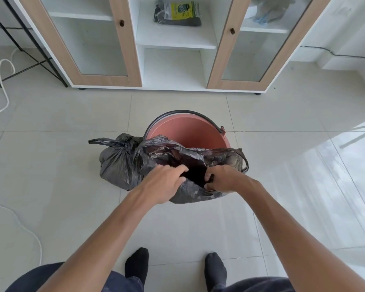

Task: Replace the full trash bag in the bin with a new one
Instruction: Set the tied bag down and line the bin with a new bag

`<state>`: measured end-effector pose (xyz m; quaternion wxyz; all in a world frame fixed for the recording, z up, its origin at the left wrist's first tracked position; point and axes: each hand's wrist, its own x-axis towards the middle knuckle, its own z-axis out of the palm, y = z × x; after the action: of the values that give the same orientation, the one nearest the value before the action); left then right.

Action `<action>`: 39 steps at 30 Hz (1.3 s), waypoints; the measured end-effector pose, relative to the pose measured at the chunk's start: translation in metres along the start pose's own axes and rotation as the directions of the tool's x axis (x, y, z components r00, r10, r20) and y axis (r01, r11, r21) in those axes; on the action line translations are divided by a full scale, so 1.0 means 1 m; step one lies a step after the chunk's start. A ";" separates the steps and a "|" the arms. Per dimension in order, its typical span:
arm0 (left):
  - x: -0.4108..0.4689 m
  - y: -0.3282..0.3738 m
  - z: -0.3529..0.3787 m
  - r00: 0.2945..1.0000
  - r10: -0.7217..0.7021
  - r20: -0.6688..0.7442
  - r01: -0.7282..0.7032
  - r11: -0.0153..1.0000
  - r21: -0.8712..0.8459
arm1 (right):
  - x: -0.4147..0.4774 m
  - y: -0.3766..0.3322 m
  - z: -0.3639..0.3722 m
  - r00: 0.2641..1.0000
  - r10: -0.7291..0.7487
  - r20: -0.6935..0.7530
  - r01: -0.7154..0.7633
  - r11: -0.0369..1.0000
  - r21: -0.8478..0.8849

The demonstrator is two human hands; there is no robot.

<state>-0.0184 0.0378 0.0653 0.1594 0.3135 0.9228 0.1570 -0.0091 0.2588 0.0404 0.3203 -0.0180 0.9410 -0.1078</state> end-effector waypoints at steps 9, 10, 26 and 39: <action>-0.003 -0.021 -0.016 0.932 -0.097 0.350 0.102 0.995 0.005 | -0.008 -0.002 -0.025 0.981 -0.102 0.163 0.060 0.968 0.242; -0.002 -0.021 -0.017 0.955 -0.087 0.283 0.088 0.996 0.010 | -0.013 -0.005 -0.028 0.973 -0.140 0.184 0.079 0.950 0.301; -0.004 -0.028 -0.033 0.985 -0.129 -0.113 0.142 0.984 0.109 | -0.025 -0.004 -0.027 0.671 -0.255 -0.697 0.313 0.949 -0.047; -0.010 -0.009 0.011 0.960 -0.123 0.250 0.044 0.953 0.300 | -0.028 0.010 -0.004 0.968 -0.061 0.245 0.056 0.998 0.027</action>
<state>-0.0115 0.0265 0.0537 0.2402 0.3120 0.9187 -0.0312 0.0112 0.2726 0.0584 0.4311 -0.0557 0.8921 -0.1234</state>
